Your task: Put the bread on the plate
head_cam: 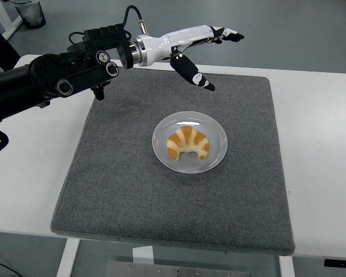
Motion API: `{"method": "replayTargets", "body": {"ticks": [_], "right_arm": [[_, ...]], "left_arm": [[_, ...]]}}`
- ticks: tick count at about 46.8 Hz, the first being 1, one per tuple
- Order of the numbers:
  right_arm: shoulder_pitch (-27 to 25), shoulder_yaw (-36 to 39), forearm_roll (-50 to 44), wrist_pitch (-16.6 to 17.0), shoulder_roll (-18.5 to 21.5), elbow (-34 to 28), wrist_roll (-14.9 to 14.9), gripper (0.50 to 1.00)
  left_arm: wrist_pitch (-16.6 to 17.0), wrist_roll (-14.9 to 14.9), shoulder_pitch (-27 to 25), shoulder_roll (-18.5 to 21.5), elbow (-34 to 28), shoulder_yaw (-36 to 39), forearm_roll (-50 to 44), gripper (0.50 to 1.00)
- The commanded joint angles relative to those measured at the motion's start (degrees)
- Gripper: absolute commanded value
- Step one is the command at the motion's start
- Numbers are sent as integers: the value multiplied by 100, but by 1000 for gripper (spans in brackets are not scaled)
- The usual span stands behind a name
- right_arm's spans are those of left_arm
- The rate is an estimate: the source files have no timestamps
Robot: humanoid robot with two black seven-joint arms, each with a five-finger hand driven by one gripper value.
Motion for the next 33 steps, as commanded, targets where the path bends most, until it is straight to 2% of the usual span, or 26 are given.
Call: {"method": "replayTargets", "body": {"ticks": [1,7,14,33], "right_arm": [[0,0,0,0,0,-6,0,952],[0,0,0,0,0,-6,0,952],[0,0,0,0,0,3,0,952],[0,0,0,0,0,3,0,952]], "left_arm": [[16,9,1,0,171,-20,-757,994],[-10,26,1,61,330,-29,-1988,994],[-11,44,54,131,567,-38,-2938,996],[-28,97,669,131,1094,-230,-5610,1000]]}}
